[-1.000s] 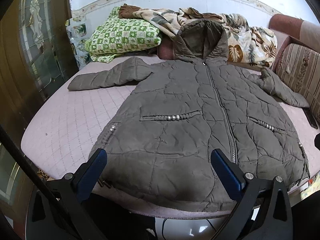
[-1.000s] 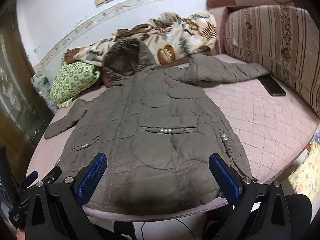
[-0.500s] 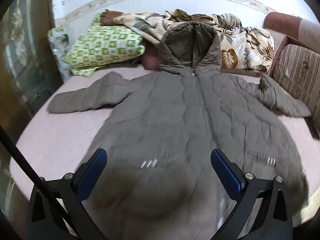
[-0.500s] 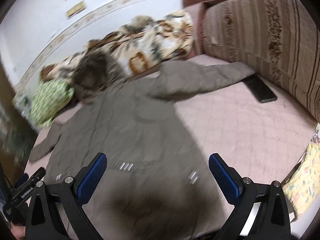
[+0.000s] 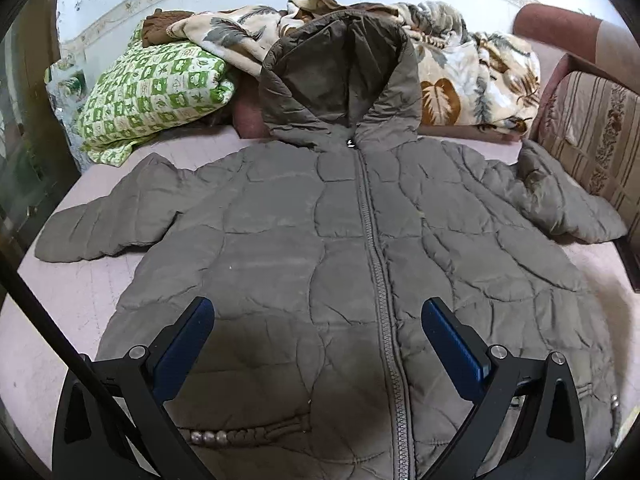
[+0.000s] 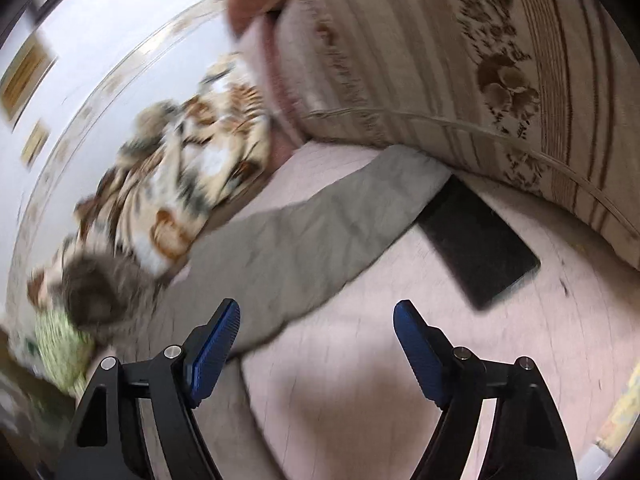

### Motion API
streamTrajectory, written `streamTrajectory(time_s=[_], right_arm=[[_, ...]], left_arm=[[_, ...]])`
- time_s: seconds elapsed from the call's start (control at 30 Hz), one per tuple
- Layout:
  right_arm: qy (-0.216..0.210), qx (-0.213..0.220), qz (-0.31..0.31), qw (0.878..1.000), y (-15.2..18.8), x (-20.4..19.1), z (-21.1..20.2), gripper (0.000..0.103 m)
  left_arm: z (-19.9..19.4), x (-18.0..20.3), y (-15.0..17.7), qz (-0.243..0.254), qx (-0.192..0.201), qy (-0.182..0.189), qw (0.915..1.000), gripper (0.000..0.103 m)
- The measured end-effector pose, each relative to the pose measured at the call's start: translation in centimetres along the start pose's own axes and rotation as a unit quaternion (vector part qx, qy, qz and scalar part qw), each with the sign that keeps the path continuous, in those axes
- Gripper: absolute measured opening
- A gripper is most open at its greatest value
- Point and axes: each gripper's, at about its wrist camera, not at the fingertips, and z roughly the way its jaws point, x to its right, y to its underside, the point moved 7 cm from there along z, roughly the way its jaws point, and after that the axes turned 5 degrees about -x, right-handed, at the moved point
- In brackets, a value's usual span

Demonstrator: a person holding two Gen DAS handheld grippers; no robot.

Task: Fold large clothes
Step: 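Reach the right tool to the jacket sleeve cuff and close on it, then lift the gripped sleeve with the right tool and lay it across the jacket body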

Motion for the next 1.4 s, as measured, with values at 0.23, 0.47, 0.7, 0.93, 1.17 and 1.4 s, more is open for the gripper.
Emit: streamTrajectory(time_s=[0.23,0.47,0.7,0.93,1.17,1.4], right_arm=[[0.018,-0.01,0.067,0.998,-4.3,5.0,5.6,0.052],[0.053,-0.01,0.081,0.995,-6.2,7.2,8.6,0.051],[0.082,-0.007,0.088,0.993,-7.3,8.7,10.8,0.044],[0.08,-0.003,0.095,0.992,-8.8,9.7,12.3,0.041],[0.078,0.027,0.046,0.996,-9.4,7.2,11.7,0.009],[0.059,0.068,0.0,0.996,-10.1,1.8,7.4,0.008]], left_arm=[[0.2,0.5,0.2,0.011,-0.004,0.017,0.9998,0.103],[1.1,1.3,0.3,0.023,-0.018,0.031,0.9991,0.103],[1.9,1.1,0.6,0.021,-0.03,0.034,0.9987,0.103],[2.4,0.8,0.9,0.013,-0.043,0.039,0.9983,0.103],[3.0,0.9,0.8,0.01,-0.052,0.039,0.9978,0.103],[1.7,0.5,0.8,0.01,-0.034,0.04,0.9986,0.103]])
